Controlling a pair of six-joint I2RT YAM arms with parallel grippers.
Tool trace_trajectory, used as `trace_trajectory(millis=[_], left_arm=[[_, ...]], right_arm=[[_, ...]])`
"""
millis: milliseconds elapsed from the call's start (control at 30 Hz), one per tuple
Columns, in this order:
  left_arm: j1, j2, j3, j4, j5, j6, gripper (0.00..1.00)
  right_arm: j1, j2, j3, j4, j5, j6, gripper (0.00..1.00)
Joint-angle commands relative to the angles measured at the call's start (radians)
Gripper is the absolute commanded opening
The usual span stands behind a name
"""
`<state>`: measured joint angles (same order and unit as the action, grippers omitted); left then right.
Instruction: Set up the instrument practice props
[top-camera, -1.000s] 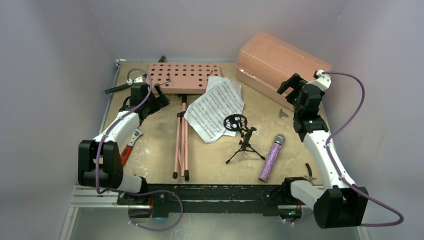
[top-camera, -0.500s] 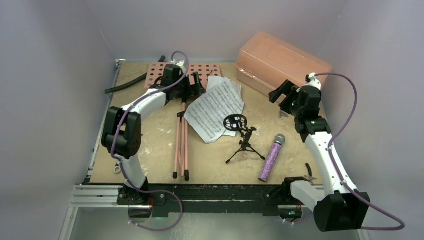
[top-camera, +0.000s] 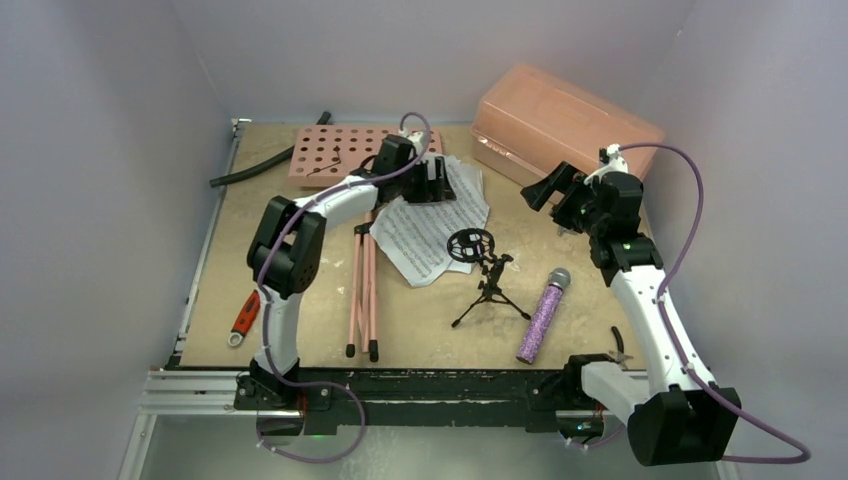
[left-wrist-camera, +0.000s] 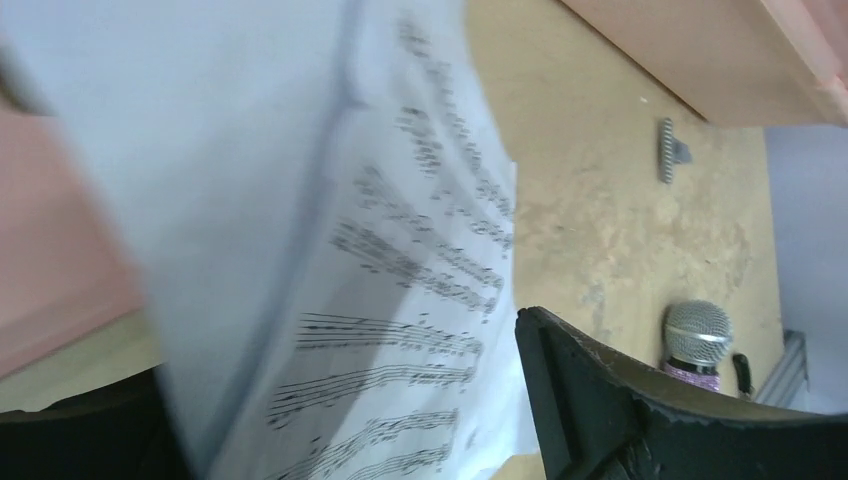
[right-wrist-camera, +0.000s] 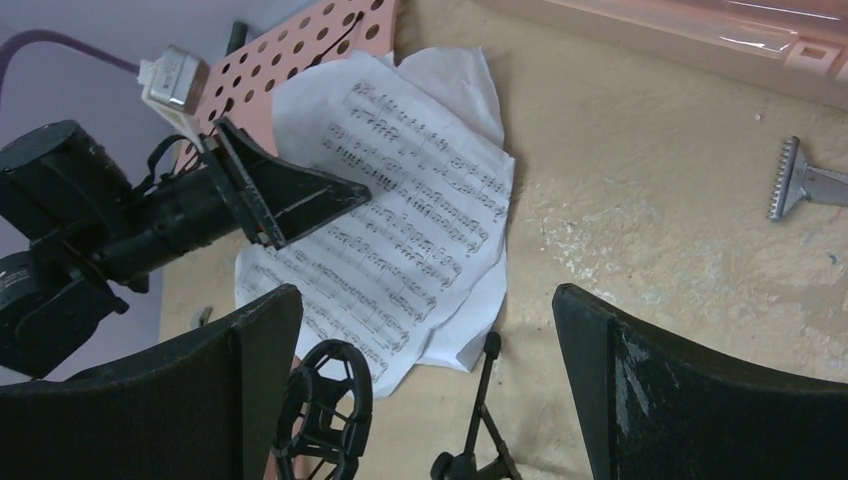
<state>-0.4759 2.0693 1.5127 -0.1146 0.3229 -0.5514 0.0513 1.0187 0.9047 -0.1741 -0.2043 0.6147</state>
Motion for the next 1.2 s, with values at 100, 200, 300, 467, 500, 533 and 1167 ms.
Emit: trace_trajectory(millis=[100,200,300,467,500,533,1167], left_arm=[[-0.105,0.069,0.121,0.079,0.087,-0.049,0.73],[-0.121,0.073,0.114,0.091,0.082,-0.062,0.64],[-0.123,0.058,0.091,0.1,0.088,-0.072,0.56],[-0.122,0.039,0.072,0.155,0.172,-0.039,0.48],[-0.122,0.038,0.07,0.169,0.207,-0.036,0.46],[-0.122,0.038,0.072,0.186,0.251,-0.033,0.42],[-0.159,0.12,0.19,0.064,0.557,0.041,0.3]], right_arm=[[0.003,-0.007,0.051,0.03,-0.056,0.003,0.98],[0.013,-0.001,0.062,0.023,-0.053,-0.004,0.98],[0.018,0.006,0.08,0.01,-0.062,-0.004,0.98],[0.019,0.018,0.113,0.002,-0.075,-0.003,0.97],[0.019,0.021,0.12,0.0,-0.075,-0.002,0.97],[0.019,0.024,0.129,-0.005,-0.076,-0.002,0.97],[0.019,0.066,0.237,-0.063,-0.093,-0.009,0.97]])
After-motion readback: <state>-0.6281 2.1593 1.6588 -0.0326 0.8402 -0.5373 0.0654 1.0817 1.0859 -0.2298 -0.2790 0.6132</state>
